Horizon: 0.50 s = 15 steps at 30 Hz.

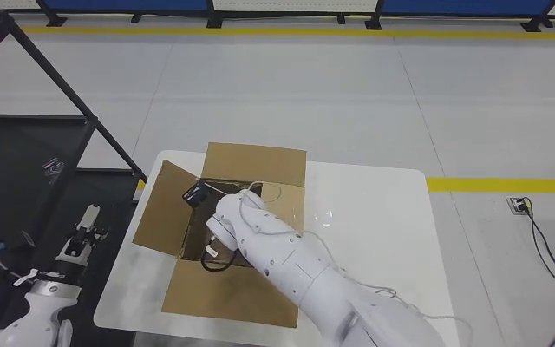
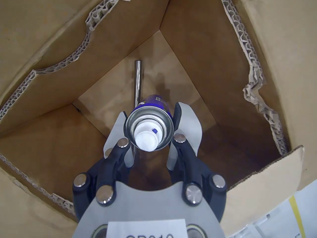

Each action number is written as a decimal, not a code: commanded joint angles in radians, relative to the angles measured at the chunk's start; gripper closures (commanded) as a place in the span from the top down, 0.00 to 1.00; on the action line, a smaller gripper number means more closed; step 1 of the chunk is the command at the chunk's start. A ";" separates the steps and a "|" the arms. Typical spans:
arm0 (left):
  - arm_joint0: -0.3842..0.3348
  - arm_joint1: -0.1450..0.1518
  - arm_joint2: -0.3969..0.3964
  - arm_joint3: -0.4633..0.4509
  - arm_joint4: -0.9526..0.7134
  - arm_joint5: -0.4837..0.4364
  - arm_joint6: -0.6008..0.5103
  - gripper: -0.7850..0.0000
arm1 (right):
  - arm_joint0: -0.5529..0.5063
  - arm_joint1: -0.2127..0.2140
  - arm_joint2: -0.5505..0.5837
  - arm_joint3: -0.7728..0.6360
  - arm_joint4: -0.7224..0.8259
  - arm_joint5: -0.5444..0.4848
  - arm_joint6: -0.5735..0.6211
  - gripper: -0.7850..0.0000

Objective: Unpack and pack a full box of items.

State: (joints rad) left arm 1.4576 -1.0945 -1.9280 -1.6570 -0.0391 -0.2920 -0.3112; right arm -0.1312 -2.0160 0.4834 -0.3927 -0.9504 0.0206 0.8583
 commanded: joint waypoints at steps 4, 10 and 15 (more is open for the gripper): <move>0.004 -0.002 0.005 -0.004 0.005 0.000 0.012 1.00 | -0.012 -0.001 -0.014 0.017 0.011 0.026 -0.051 0.00; 0.008 -0.003 0.013 -0.008 0.014 0.003 0.024 1.00 | -0.017 0.000 -0.024 0.021 0.030 0.036 -0.105 0.00; 0.009 -0.004 0.018 -0.011 0.017 0.006 0.026 1.00 | -0.008 0.000 -0.034 0.012 0.046 0.030 -0.102 0.00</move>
State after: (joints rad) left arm 1.4662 -1.0987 -1.9112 -1.6678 -0.0225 -0.2861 -0.2862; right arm -0.1409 -2.0163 0.4522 -0.3789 -0.9066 0.0480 0.7568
